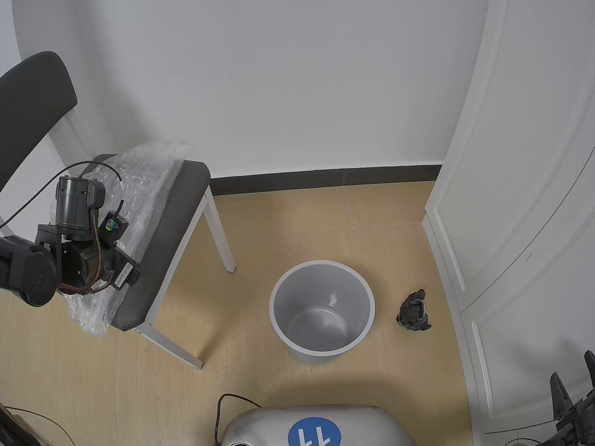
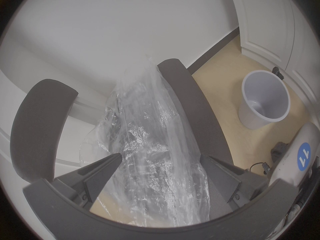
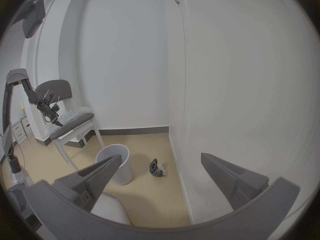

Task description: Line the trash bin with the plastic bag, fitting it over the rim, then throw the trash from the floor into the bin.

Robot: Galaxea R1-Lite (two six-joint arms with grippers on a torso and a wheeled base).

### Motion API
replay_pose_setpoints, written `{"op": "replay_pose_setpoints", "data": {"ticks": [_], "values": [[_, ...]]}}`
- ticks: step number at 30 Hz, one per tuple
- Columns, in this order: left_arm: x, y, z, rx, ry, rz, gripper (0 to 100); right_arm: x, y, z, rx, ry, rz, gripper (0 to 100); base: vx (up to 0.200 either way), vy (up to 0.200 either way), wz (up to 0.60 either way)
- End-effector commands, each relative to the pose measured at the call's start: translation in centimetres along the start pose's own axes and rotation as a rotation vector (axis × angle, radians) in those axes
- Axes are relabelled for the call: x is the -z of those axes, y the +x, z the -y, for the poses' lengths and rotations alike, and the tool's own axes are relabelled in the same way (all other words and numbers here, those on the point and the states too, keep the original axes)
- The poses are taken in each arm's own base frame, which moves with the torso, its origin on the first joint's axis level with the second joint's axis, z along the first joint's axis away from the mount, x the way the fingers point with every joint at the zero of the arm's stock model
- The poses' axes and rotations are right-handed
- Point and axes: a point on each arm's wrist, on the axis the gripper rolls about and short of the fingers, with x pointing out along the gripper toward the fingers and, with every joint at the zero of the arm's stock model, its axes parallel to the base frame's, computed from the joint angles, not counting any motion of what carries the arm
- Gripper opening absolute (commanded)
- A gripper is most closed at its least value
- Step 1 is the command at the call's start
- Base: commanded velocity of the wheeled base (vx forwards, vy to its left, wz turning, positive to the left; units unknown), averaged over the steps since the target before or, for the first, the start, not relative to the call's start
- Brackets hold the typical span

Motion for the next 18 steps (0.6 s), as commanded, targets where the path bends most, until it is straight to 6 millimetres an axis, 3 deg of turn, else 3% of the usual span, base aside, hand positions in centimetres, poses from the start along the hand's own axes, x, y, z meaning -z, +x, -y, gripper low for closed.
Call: {"op": "replay_pose_setpoints", "data": {"ticks": [1, 18], "values": [[-0.1, 0.5, 0.0, 0.000, 0.001, -0.009, 100, 0.5, 0.0, 0.0, 0.000, 0.000, 0.000, 100, 0.000, 0.000, 0.00], [0.6, 1.2, -1.8, -0.075, -0.031, -0.057, 100, 0.5, 0.0, 0.0, 0.000, 0.001, 0.000, 100, 0.000, 0.000, 0.00]]}}
